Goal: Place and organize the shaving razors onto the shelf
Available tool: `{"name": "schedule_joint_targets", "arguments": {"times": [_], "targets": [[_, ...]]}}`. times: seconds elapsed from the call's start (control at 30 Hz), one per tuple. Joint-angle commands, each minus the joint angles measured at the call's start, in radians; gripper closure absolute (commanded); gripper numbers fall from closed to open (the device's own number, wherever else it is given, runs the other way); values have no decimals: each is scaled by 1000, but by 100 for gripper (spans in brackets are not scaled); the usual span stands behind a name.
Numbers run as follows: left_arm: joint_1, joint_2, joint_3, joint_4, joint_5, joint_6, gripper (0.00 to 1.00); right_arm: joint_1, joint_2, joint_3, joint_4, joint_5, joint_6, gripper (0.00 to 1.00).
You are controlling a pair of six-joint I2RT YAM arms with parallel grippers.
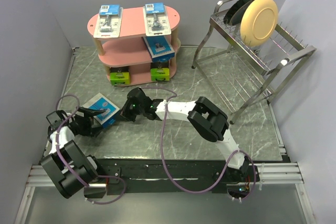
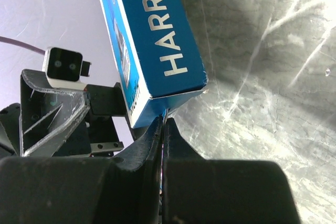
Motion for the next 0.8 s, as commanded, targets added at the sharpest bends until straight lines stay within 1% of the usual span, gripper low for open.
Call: {"name": "schedule_joint_targets", "arguments": {"times": [0.0,0.17,0.27,0.37,0.4,0.47,0.5,0.57,0.6,0.67,0.7,0.77], "targets": [[-4,-18,16,-48,35,25,9,9,-60,39,-12,34,24,100],[-5,-14,20,-97,-2,48,10,3,-65,59,-16,54,20,100],[-5,-21,13,-77,7,34,10,3,-60,81,-20,49,20,100],[-4,-12,1,-27,21,10,15,14,-65,85,-25,49,46,100],[-4,-9,-1,-12,26,8,20,19,-66,84,-25,45,49,100],[-2,0,-3,30,35,6,25,31,-71,78,-28,38,57,100],[-4,3,-3,41,52,2,32,34,-73,73,-31,40,60,100],[-2,11,1,76,75,-9,42,42,-77,59,-37,40,67,100],[-5,11,5,82,87,-9,51,46,-79,55,-38,43,67,100],[-2,12,17,71,93,-9,56,48,-74,52,-49,48,69,100],[-1,11,22,70,101,-6,60,51,-71,52,-54,49,67,100],[4,2,28,61,102,3,64,52,-68,53,-58,49,49,100]]}}
